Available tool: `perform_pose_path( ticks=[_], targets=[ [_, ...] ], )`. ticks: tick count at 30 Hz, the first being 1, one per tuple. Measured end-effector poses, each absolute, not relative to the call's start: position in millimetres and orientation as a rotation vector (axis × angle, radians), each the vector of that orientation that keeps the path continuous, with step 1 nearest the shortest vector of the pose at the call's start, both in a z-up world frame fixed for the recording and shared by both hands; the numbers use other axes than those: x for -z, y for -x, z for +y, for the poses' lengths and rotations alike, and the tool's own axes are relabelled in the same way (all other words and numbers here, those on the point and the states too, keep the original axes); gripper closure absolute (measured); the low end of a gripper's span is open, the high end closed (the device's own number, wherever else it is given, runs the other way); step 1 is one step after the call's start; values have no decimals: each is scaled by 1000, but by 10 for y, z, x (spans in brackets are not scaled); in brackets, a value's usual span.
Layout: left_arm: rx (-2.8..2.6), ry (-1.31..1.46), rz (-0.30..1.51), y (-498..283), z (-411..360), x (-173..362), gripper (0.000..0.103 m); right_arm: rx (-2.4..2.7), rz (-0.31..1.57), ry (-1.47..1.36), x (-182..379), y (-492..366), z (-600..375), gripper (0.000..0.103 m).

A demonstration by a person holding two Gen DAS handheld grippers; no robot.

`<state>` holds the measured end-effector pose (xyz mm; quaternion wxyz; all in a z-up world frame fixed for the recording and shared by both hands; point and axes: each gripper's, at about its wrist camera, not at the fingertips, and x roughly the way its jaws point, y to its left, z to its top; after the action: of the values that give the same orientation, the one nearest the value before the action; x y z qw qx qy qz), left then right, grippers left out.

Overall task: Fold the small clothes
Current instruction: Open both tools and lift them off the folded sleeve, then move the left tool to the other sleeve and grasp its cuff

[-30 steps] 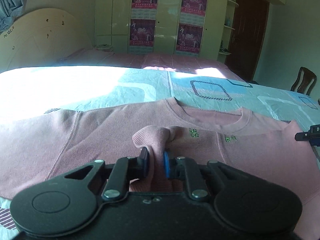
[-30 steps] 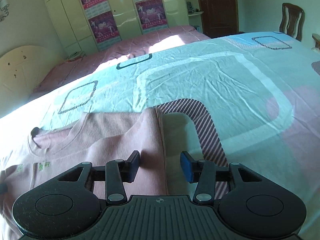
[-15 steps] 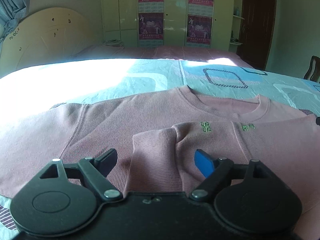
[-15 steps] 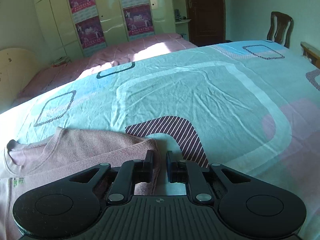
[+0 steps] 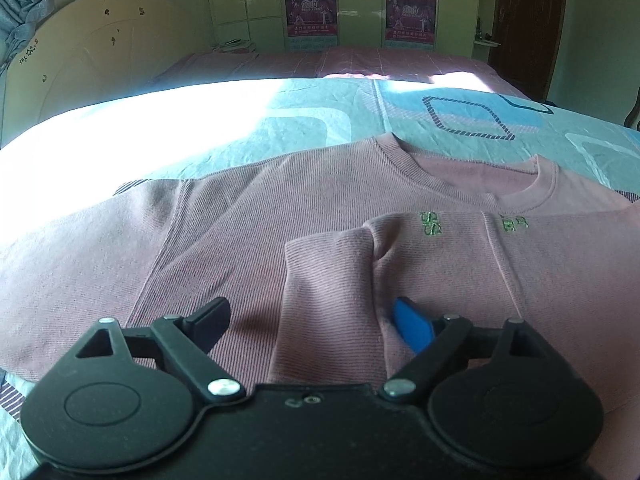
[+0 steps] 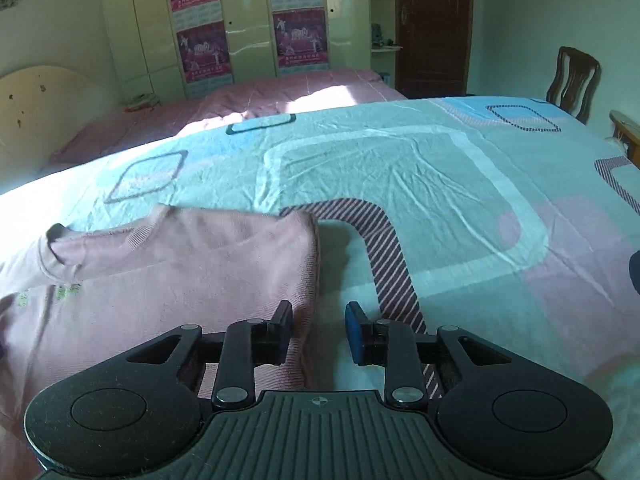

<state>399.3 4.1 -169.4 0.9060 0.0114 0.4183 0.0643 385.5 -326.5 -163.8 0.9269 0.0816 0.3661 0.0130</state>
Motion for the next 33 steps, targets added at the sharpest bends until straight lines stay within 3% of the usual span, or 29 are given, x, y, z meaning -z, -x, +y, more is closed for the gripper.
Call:
perform_pose_path(
  ticks=[8,12,33],
  targets=[
    [-120,-13,857,-3831,133,1522,15,-23,858,-99,1890,-3649,-3064,75],
    [-116,-14,854,-3761,208,1451,15,-8,846,-135,1733,-3570,-3036,74],
    [-182,56,851,-3346,1300,1214,15,-300,853,-113,1688,-3622,-1180,74]
  ],
)
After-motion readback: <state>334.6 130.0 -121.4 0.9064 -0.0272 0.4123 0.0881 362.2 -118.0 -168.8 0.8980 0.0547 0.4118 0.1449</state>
